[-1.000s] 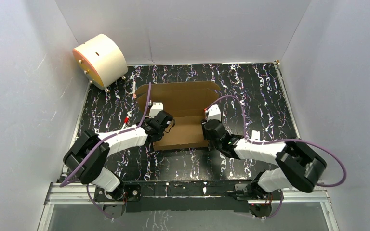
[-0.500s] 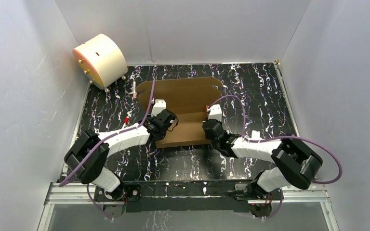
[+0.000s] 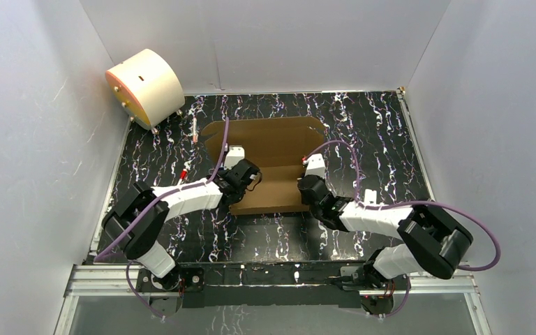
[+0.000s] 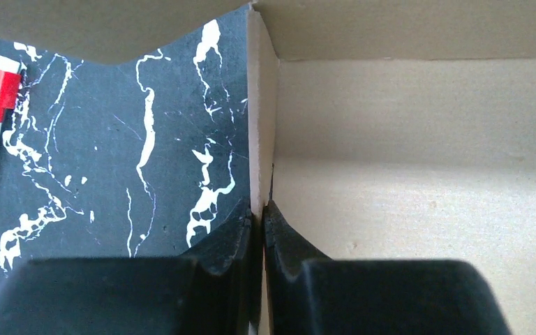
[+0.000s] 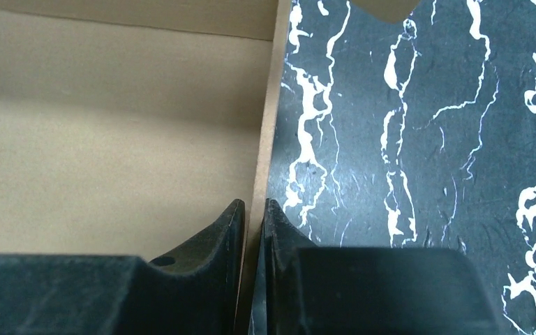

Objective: Fold the paper box

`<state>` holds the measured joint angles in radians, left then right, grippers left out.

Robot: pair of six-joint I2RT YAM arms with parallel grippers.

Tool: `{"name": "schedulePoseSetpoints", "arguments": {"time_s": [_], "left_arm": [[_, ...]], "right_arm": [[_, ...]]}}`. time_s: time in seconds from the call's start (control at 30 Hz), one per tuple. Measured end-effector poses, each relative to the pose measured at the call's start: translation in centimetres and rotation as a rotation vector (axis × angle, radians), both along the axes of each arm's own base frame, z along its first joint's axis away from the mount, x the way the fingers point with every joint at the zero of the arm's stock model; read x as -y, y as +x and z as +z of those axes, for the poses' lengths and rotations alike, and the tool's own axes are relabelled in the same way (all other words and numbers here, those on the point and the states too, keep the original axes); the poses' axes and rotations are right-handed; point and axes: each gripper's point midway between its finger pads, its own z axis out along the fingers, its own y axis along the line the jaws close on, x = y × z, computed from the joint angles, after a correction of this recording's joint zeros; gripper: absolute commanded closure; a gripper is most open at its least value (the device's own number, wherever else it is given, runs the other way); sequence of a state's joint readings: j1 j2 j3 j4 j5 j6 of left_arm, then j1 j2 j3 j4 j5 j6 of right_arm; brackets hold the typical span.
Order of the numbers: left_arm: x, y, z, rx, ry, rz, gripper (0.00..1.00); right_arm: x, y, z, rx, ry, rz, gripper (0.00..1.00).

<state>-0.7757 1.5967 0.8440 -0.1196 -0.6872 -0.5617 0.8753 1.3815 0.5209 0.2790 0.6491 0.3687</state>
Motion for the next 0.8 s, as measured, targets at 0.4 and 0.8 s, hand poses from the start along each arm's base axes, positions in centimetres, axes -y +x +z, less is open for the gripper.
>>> {"name": "schedulePoseSetpoints", "arguments": {"time_s": [0.4, 0.8], "left_arm": [[-1.1, -1.4, 1.2, 0.008, -0.087, -0.020, 0.68], [-1.8, -1.4, 7.8, 0.144, -0.311, -0.033, 0.42]], "right_arm": [[0.5, -0.9, 4.1, 0.080, 0.072, 0.048, 0.54], [2.3, -2.3, 7.6, 0.093, -0.004, 0.114, 0.37]]}}
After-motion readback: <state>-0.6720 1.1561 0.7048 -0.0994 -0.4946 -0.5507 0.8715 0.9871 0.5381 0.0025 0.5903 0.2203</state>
